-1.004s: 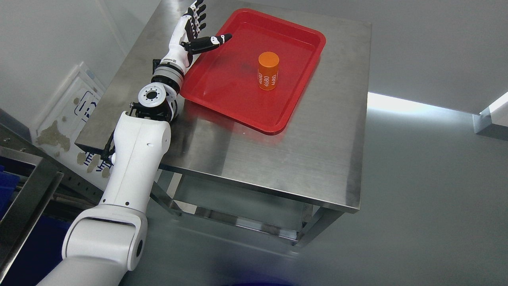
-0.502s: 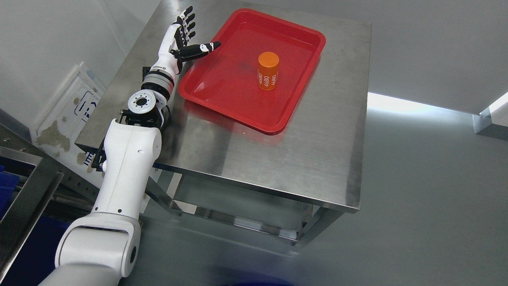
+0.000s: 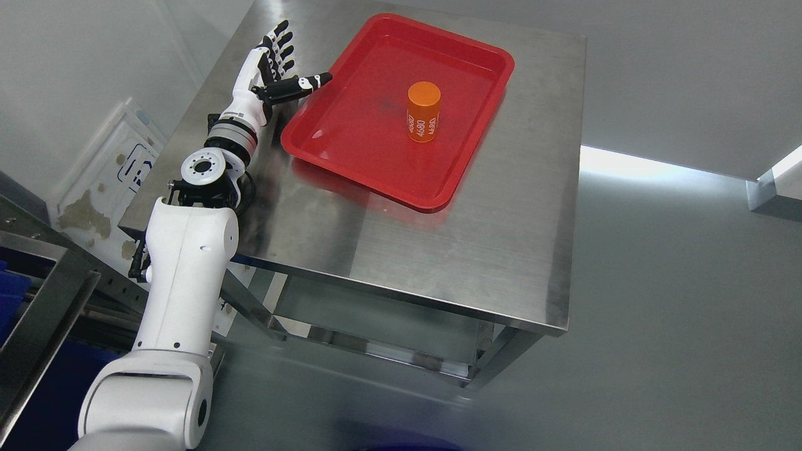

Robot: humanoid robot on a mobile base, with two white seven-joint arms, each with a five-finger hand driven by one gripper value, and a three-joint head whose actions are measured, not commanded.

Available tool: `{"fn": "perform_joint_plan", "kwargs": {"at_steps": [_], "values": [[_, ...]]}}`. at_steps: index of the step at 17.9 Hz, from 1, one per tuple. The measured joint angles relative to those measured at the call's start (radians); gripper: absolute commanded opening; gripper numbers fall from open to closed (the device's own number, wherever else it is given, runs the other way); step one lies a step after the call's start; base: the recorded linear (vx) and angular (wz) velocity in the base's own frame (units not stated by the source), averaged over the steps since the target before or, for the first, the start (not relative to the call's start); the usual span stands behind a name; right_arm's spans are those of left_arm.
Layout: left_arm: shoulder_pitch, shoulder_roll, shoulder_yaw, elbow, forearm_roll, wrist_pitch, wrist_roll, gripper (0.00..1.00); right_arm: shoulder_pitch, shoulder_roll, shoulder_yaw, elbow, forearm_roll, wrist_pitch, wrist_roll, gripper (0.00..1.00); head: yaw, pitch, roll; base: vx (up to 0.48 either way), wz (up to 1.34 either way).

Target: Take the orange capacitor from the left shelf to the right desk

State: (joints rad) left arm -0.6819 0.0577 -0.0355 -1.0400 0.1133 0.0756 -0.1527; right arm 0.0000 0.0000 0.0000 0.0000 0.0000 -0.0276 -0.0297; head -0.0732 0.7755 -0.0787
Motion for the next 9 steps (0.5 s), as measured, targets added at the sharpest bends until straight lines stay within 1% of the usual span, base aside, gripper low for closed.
{"fn": "perform_joint_plan", "kwargs": {"at_steps": [4,9], "values": [[0.045,0.006,0.025,-0.038,0.000,0.003,-0.017,1.00,0.000,0.000,0.000,0.000,0.000,0.002,0.000,1.00,0.0000,0.000,0.000,0.000,0.00],[0.066,0.010,0.049,-0.074,0.000,0.003,-0.020,1.00,0.000,0.000,0.000,0.000,0.000,0.002,0.000,1.00,0.0000,0.000,0.000,0.000,0.00]]}}
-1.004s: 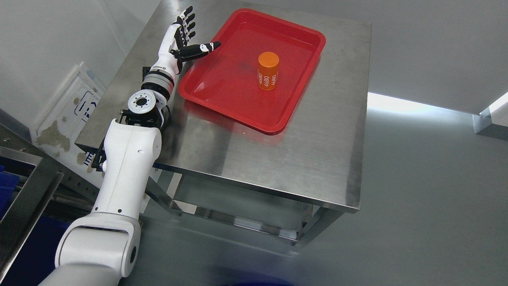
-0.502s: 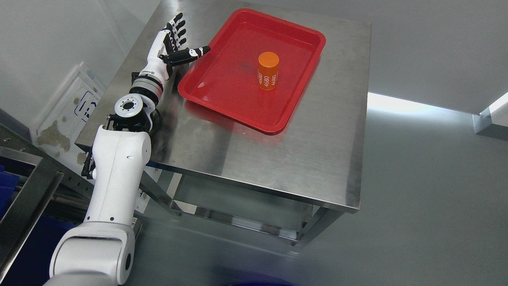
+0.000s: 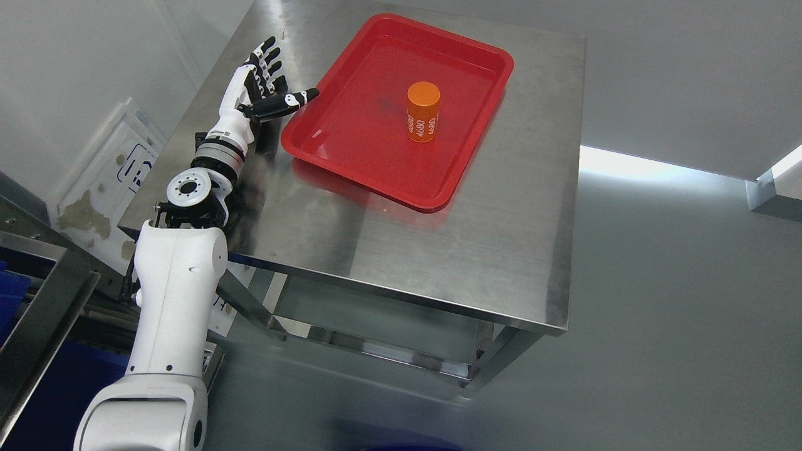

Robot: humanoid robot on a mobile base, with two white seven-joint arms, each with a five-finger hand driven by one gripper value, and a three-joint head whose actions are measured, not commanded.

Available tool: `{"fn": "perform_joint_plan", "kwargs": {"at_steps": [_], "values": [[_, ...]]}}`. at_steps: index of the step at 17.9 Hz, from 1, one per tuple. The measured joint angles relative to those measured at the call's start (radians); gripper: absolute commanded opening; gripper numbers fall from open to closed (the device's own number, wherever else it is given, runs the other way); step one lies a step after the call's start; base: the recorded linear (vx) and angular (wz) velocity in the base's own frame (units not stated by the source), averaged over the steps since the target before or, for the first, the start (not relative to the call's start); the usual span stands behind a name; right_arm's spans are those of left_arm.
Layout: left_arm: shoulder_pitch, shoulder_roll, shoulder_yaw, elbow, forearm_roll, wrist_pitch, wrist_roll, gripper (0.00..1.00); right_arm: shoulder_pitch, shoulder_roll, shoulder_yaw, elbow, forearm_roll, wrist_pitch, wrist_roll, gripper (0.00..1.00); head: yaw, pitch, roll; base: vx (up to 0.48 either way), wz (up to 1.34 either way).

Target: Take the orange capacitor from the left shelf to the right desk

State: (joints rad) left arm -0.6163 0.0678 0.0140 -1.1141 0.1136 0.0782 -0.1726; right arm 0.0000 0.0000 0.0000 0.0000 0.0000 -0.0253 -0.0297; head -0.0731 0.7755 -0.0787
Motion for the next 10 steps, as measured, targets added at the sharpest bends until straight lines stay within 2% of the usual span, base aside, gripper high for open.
{"fn": "perform_joint_plan", "kwargs": {"at_steps": [10], "values": [[0.014,0.001,0.026,-0.056,0.001,0.001,-0.039,1.00,0.000,0.000,0.000,0.000,0.000,0.000,0.000,1.00,0.0000,0.000,0.000,0.000,0.00]]}}
